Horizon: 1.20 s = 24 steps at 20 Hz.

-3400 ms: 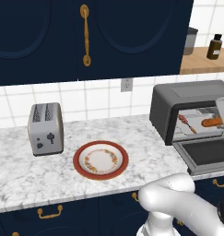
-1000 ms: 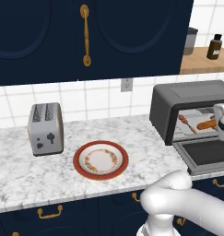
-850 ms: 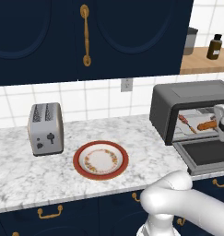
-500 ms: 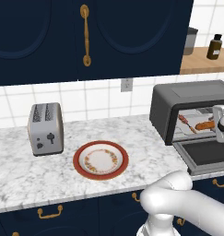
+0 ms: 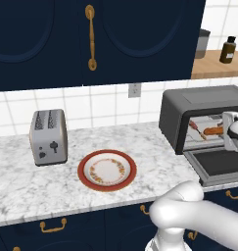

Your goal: Pick up the kebab skewer and baguette bread, and place them inside the toaster oven. Close the toaster oven door and start by setting the timer.

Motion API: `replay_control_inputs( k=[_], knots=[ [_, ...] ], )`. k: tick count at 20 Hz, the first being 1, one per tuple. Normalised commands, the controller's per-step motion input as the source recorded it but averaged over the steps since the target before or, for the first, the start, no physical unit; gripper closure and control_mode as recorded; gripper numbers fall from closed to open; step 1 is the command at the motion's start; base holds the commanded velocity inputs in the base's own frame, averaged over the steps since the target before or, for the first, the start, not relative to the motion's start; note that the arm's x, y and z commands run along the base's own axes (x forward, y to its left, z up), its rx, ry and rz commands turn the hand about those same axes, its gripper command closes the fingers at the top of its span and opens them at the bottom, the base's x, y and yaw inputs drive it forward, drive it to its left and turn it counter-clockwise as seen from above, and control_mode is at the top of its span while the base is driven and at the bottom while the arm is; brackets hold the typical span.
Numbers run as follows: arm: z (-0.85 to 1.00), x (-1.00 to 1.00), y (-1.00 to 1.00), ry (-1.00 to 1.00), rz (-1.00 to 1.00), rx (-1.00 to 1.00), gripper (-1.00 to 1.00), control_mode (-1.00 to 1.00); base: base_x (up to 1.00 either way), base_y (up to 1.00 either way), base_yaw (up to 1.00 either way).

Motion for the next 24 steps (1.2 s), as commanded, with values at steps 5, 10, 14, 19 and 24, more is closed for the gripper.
replay_control_inputs(
  k=[5,10,14,19,24],
  knots=[
    [-0.17,0.16,0.00,0.00,0.00,0.00,1.00,-1.00,0.00,0.00,0.00],
    [-0.20,0.00,0.00,0.00,0.00,0.00,-1.00,-1.00,0.00,0.00,0.00],
    [-0.19,0.00,0.00,0.00,0.00,0.00,-1.00,-1.00,0.00,0.00,0.00],
    [-0.20,0.00,0.00,0.00,0.00,0.00,-1.00,-1.00,0.00,0.00,0.00],
    [-0.18,0.00,0.00,0.01,0.00,0.00,-1.00,-1.00,0.00,0.00,0.00]
  ],
)
